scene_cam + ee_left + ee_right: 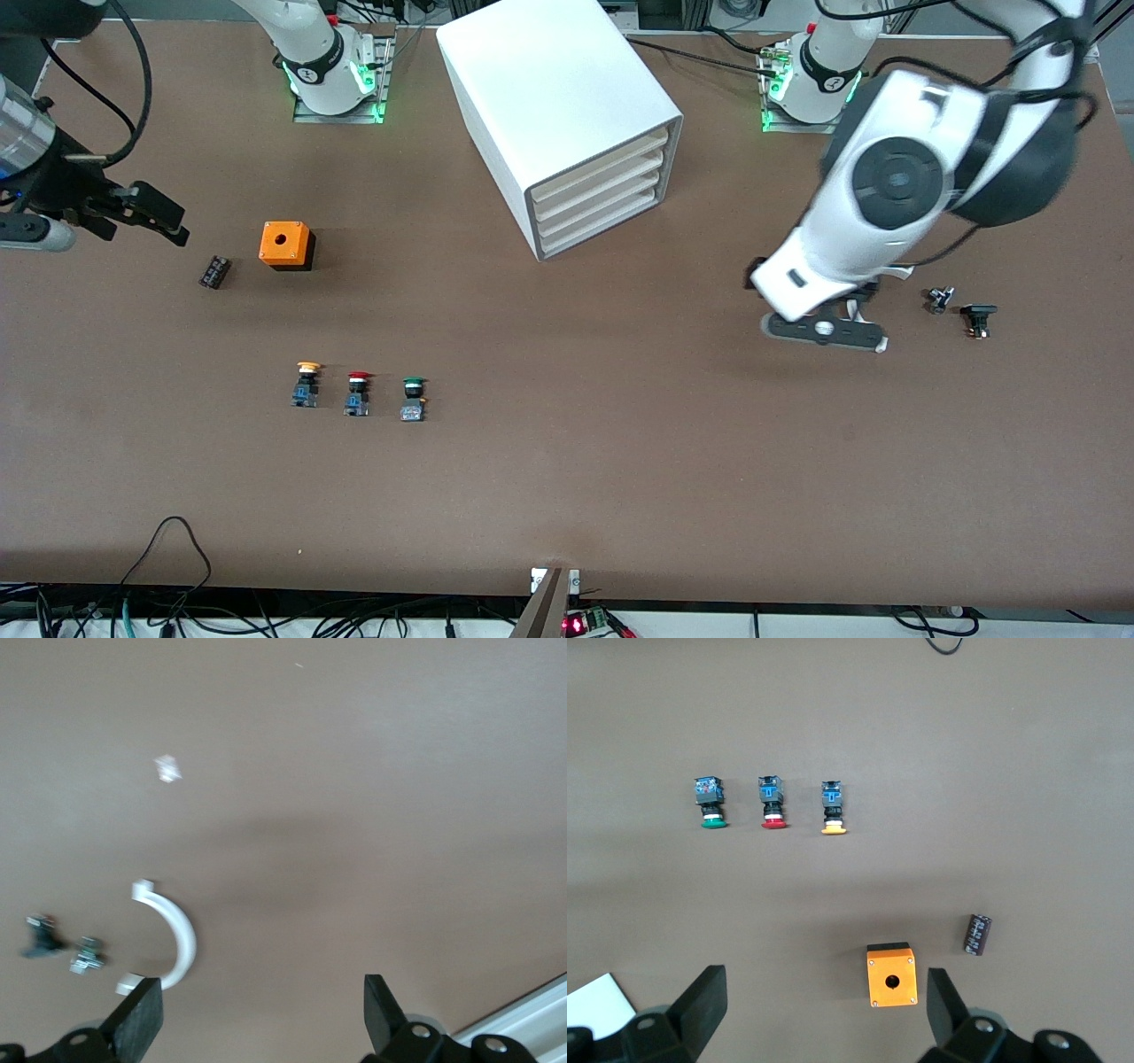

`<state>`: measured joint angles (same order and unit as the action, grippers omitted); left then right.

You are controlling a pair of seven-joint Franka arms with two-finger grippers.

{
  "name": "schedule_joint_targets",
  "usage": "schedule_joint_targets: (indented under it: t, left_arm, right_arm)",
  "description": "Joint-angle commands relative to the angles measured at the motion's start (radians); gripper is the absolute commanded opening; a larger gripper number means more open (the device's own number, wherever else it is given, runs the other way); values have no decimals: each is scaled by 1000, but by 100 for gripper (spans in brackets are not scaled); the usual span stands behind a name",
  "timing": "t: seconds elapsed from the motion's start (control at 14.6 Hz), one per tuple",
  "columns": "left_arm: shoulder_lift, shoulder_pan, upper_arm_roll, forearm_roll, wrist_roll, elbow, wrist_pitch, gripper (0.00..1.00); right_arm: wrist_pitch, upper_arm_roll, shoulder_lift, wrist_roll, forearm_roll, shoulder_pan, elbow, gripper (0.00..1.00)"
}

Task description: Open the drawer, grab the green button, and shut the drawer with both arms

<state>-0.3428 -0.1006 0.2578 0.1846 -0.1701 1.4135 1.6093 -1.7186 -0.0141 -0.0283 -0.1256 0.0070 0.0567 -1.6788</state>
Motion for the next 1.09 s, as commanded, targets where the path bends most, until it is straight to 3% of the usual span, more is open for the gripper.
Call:
schedule_joint_targets:
  t: [0.0,0.34,0.68,1.02]
  left_arm:
    - [97,21,-116,-112,205,62,-8,100]
    - [365,104,-146,-165,258,388,228,100]
    - [401,84,-221,-227,214,400,226,100]
    - [386,56,-244,-211,273,365,155,100]
  right_arm:
    - [74,2,18,1,-12,9,92,100]
    - [97,3,22,-14,-9,18,100,100]
    - [100,2,28,-8,-15,17,102,100]
    - [135,13,45,-9,-99,57,134,100]
